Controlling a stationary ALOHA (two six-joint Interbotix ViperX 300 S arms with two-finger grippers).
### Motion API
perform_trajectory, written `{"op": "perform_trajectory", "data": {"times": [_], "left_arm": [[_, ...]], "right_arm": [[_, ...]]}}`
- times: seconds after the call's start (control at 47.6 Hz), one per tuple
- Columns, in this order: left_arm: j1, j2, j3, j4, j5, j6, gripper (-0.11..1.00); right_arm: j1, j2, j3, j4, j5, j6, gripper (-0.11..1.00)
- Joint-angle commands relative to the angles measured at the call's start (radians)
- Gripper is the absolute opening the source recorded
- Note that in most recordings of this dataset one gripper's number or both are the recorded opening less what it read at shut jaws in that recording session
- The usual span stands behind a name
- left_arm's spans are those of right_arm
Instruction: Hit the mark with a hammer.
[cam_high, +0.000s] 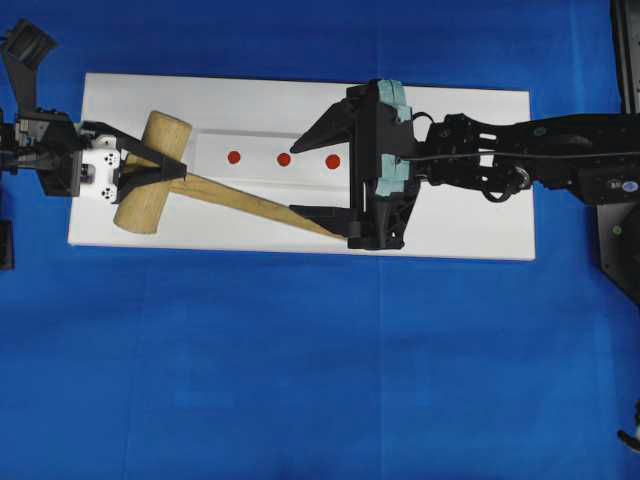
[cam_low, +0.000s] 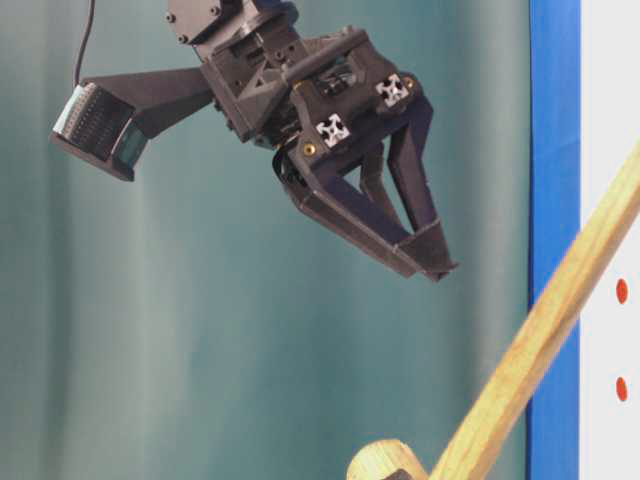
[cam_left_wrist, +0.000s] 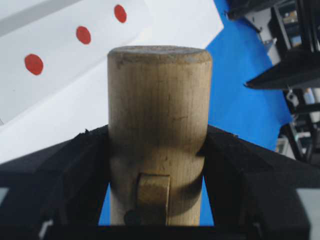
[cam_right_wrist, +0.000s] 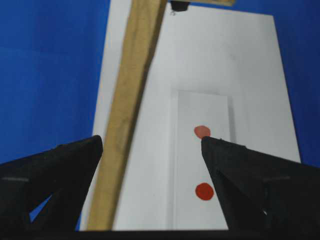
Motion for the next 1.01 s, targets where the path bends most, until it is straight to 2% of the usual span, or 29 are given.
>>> {"op": "perform_trajectory", "data": {"times": [0.0, 0.336, 0.567, 0.693, 0.735, 0.797, 0.923, 0.986], "left_arm": [[0.011, -0.012, -0.034, 0.002, -0.017, -0.002, 0.49], [0.006, -0.012, -0.049, 0.002, -0.028, -0.006, 0.49], [-0.002, -0.012, -0.058, 0.002, -0.035, -0.008, 0.49], [-0.003, -0.012, -0.058, 0.002, -0.035, -0.009, 0.49], [-0.003, -0.012, -0.06, 0.002, -0.035, -0.009, 0.49], [-0.005, -0.012, -0.061, 0.002, -0.035, -0.009, 0.49], [-0.003, -0.012, -0.063, 0.002, -0.035, -0.009, 0.49], [-0.003, -0.012, -0.064, 0.002, -0.037, -0.009, 0.49]], "right_arm": [[0.012, 0.002, -0.021, 0.002, -0.011, 0.003, 0.91], [0.017, 0.129, -0.049, 0.021, -0.052, 0.006, 0.91], [0.015, 0.156, -0.051, 0.023, -0.075, 0.006, 0.91], [0.015, 0.156, -0.051, 0.023, -0.075, 0.006, 0.86], [0.015, 0.156, -0.051, 0.023, -0.075, 0.005, 0.82], [0.015, 0.156, -0.052, 0.021, -0.072, 0.005, 0.69], [0.017, 0.156, -0.052, 0.018, -0.069, 0.002, 0.3], [0.018, 0.156, -0.051, 0.018, -0.069, -0.002, 0.15]]}}
